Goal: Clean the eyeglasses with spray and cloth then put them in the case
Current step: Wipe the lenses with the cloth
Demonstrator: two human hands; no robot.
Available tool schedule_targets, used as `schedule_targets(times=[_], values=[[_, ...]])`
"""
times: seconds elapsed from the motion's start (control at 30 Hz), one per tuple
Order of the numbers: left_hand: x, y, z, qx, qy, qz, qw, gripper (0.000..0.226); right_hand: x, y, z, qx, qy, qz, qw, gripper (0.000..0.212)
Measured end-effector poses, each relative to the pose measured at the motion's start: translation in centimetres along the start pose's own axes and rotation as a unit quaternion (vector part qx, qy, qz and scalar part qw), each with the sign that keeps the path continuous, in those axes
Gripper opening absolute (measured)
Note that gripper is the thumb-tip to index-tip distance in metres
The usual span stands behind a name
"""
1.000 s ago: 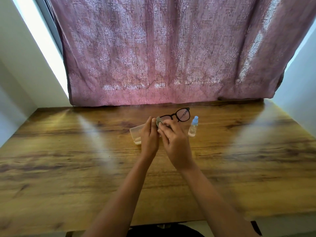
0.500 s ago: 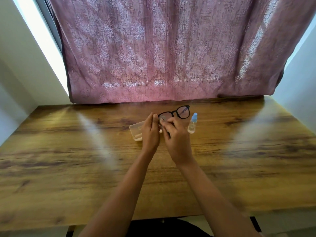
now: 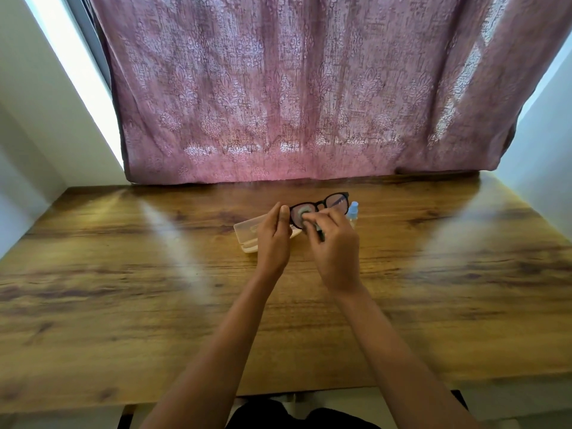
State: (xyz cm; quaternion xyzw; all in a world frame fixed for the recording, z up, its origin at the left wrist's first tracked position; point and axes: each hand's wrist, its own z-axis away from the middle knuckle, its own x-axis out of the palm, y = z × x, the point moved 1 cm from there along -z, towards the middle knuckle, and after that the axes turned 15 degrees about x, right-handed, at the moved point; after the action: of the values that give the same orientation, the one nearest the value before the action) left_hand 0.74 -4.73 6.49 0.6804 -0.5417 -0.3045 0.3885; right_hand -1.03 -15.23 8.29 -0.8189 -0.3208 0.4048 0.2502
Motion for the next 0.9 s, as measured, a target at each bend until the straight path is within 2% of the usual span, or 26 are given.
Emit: schedule_targets(times=[0.13, 0.33, 0.53, 0.77, 0.9], values=[[0.5, 0.5, -0.1, -0.002, 0.0, 0.01, 1.0, 0.031, -0.4, 0.1, -1.5, 0.024, 0.042, -0.009, 0.999, 0.013], [0.2, 0.8, -0.5, 0.003, 0.023, -0.001, 1.0, 0.031, 0.2, -1.2, 0.7, -0.03, -0.022, -0.003, 0.999, 0.026], [-0.1, 0.8, -0.2, -0.005, 0.013, 0.006, 1.0, 0.035, -0.3, 0.2, -0.8, 0.024, 0.027, -0.002, 0.999, 0.022], [0.0, 0.8, -0.3, 0.019, 0.035, -0.014, 0.999, 0.033, 0.5, -1.5, 1.3, -0.041, -0.028, 0.032, 0.998, 0.031], [-0.2, 0.7, -0.1, 0.023, 0.032, -0.019, 0.999, 0.034, -0.6, -0.1, -0.3, 0.001, 0.014, 0.035, 0.999, 0.029]])
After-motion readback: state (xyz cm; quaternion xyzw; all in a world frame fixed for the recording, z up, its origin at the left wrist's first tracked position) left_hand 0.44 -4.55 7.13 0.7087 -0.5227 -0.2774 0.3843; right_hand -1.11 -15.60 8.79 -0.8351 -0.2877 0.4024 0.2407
